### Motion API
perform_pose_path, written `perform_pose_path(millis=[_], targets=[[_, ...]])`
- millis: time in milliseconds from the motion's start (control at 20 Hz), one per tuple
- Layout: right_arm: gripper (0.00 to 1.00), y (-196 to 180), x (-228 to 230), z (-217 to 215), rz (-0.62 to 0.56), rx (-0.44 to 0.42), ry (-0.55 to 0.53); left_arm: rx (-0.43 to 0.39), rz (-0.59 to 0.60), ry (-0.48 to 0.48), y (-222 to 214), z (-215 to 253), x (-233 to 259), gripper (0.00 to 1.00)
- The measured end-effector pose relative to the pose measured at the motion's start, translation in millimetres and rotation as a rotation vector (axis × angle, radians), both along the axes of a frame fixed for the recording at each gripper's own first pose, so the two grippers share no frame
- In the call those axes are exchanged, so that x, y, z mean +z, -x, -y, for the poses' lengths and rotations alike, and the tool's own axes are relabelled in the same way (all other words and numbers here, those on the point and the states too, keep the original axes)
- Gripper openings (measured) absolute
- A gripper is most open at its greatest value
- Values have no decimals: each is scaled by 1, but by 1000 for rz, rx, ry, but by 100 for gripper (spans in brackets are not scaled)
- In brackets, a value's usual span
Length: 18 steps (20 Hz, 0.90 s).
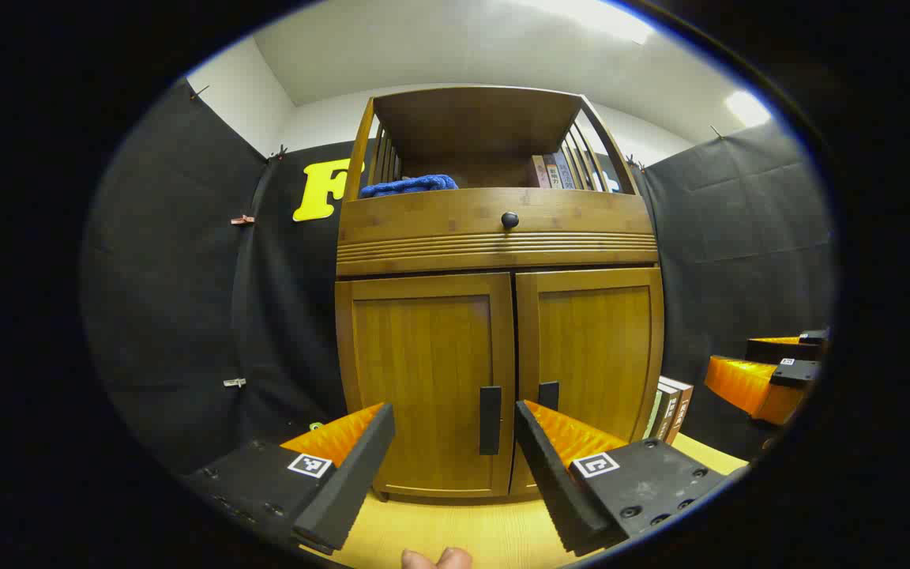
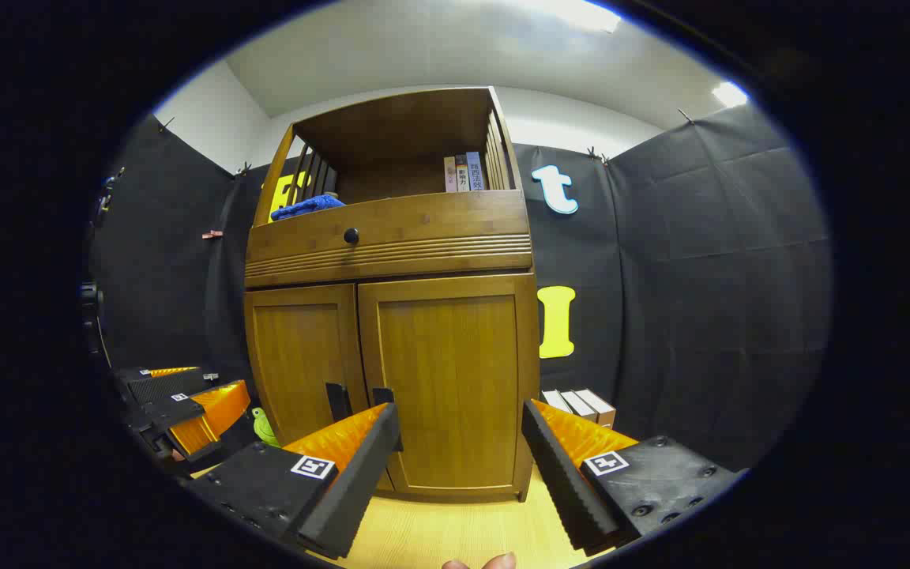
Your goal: Open the right door of the double-door shoe cabinet with the right hand, and open the left door with the left hand.
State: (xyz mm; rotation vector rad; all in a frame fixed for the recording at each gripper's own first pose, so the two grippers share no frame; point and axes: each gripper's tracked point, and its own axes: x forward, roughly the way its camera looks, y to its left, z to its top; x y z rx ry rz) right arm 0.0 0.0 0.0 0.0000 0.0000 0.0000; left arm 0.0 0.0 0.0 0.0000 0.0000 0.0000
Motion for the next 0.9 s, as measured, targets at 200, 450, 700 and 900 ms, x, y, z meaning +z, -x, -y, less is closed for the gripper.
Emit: perform_pose_path(millis=[200,450,700,900], targets=[[98,-2,-3,2,-4,-12,2,-3,-1,4,-4,0,-1,96],[99,-4,-4,1,-6,-16,6,-14,1,-4,-6,0,0,95],[98,-3,-3,-1,0,-15,11,-23,1,-7,-5,2,1,93],[98,-1,-2,-3,-1,-16,14,-21,3,-16,-3,0,2,95]])
